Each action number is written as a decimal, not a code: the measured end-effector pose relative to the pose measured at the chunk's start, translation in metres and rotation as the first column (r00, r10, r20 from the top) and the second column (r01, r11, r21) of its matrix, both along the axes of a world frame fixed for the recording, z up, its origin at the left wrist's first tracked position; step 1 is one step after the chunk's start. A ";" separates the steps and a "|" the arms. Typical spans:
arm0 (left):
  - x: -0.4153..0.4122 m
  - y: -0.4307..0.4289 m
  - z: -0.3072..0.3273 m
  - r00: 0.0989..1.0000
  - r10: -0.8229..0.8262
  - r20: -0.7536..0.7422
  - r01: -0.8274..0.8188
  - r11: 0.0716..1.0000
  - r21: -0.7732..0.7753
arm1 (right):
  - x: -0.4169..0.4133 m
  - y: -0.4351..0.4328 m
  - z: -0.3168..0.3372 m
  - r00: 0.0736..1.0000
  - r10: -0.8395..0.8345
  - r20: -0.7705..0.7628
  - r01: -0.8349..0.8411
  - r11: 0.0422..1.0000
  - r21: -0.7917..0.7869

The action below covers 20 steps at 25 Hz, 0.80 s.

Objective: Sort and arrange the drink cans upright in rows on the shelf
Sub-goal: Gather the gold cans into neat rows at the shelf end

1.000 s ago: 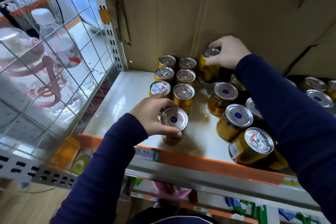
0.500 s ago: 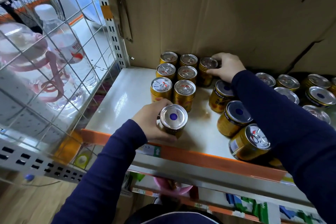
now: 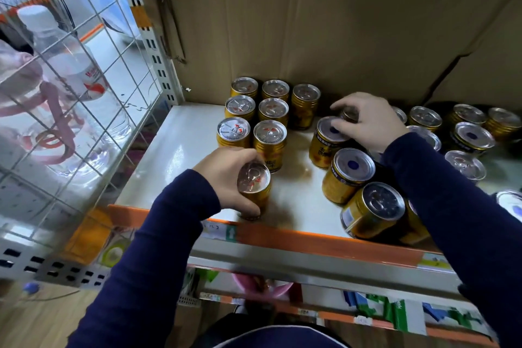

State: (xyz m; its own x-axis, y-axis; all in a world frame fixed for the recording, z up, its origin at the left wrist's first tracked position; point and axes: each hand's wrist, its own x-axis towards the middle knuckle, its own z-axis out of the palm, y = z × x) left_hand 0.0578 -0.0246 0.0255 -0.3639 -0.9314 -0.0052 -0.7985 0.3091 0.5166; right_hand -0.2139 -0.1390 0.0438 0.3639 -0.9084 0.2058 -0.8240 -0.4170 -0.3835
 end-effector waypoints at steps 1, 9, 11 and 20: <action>-0.002 -0.001 0.000 1.000 -0.007 0.026 0.007 1.000 -0.008 | -0.002 0.003 -0.003 1.000 0.001 0.002 -0.001 1.000 0.006; -0.030 -0.039 0.065 0.987 -0.120 -0.107 0.089 0.963 -0.255 | -0.032 0.012 -0.013 0.998 -0.060 0.005 0.060 0.998 -0.001; -0.046 -0.070 0.080 0.990 -0.045 -0.132 -0.001 0.944 -0.329 | -0.034 0.014 -0.016 0.998 -0.066 0.021 0.065 0.998 0.021; -0.074 -0.153 0.074 0.979 -0.033 0.203 0.083 0.967 -0.242 | -0.034 0.016 -0.018 0.998 -0.054 0.029 0.054 0.999 0.000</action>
State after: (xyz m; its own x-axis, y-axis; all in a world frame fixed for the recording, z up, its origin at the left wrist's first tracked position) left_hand -0.0165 -0.1779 0.0998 -0.4326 -0.8896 0.1464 -0.8528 0.4564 0.2537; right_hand -0.2483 -0.1227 0.0260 0.3078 -0.9266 0.2161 -0.8341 -0.3721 -0.4072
